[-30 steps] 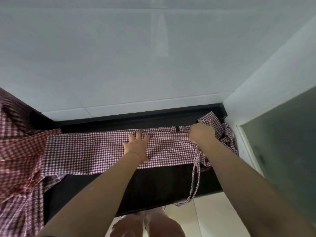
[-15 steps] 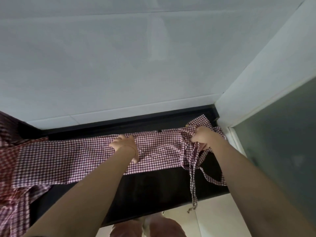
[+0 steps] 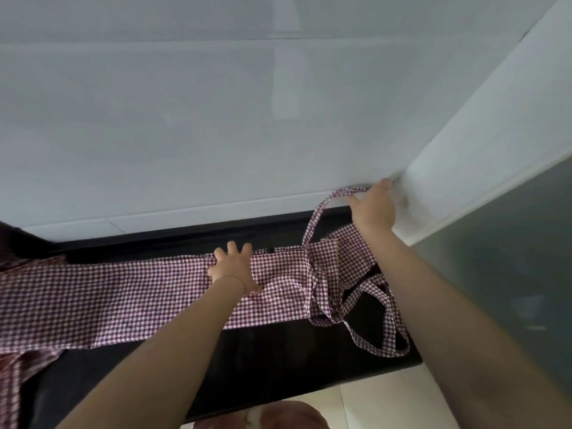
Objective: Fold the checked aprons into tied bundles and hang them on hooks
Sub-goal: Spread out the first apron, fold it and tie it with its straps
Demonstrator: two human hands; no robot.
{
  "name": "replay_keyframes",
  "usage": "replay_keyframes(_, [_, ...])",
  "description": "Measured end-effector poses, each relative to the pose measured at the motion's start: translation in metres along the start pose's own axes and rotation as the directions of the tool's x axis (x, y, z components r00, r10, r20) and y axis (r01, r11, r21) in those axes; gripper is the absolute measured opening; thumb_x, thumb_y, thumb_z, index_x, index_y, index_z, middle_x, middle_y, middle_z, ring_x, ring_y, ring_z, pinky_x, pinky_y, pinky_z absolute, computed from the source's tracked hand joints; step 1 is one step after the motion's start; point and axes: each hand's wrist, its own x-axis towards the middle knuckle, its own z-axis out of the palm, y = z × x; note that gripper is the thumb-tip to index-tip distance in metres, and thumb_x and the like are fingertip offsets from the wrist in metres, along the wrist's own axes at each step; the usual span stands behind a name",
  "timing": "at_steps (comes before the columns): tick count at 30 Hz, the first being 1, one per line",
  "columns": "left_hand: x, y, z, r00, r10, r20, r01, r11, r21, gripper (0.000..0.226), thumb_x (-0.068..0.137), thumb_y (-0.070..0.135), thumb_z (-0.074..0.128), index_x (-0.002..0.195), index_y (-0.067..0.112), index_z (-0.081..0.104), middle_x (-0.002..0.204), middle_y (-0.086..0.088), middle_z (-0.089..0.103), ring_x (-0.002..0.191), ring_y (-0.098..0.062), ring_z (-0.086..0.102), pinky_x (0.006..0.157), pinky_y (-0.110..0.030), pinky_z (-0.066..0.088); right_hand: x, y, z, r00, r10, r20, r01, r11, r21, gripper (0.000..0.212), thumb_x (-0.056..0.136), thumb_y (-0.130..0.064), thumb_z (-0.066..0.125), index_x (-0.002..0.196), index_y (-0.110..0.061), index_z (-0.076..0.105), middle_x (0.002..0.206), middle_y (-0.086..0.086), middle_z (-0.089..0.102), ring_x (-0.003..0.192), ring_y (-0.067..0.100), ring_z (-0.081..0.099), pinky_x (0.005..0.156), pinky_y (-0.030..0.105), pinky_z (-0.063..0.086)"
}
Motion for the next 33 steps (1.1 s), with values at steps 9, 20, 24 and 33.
replay_keyframes(9, [0.003,0.008,-0.013,0.999,0.023,0.027,-0.026,0.990,0.142,0.080,0.082,0.052,0.072,0.145,0.017,0.036,0.141,-0.010,0.042,0.131,-0.029,0.043,0.102,-0.045,0.046,-0.051,0.006,0.042,0.638,0.057,0.768,0.118,0.978,-0.171,0.054,0.090,-0.057,0.062,0.101,-0.004,0.065,0.092,0.008,0.074,0.077,0.021,0.074,0.072,0.032,0.061])
replay_keyframes(20, [0.001,0.005,0.004,0.957,0.241,-0.160,-0.243,0.970,0.002,0.030,0.100,0.031,0.052,0.124,0.015,0.062,0.118,-0.005,0.055,0.109,-0.022,0.053,0.095,-0.036,0.048,-0.079,0.031,0.063,0.668,-0.068,0.741,0.410,0.864,-0.291,0.013,0.095,-0.023,0.059,0.101,-0.012,0.059,0.094,0.002,0.057,0.081,0.014,0.052,0.068,0.020,0.041])
replay_keyframes(24, [-0.001,0.005,0.001,0.956,0.199,-0.213,-0.229,0.966,-0.124,0.026,0.104,0.027,0.042,0.123,0.015,0.053,0.113,-0.005,0.057,0.101,-0.021,0.056,0.089,-0.038,0.052,-0.076,0.036,0.068,0.722,-0.191,0.665,0.455,0.855,-0.248,0.021,0.102,-0.023,0.052,0.119,-0.012,0.052,0.095,0.002,0.057,0.087,0.017,0.058,0.079,0.031,0.051])
replay_keyframes(33, [-0.015,0.016,0.013,0.887,0.329,-0.325,-0.354,0.935,-0.017,0.009,0.096,0.026,0.055,0.102,0.020,0.052,0.106,0.000,0.057,0.088,-0.013,0.051,0.080,-0.028,0.048,-0.044,0.059,0.055,0.920,-0.293,0.261,0.355,0.905,-0.235,0.021,0.094,-0.009,0.057,0.115,-0.008,0.054,0.113,0.012,0.057,0.104,0.028,0.055,0.087,0.041,0.052])
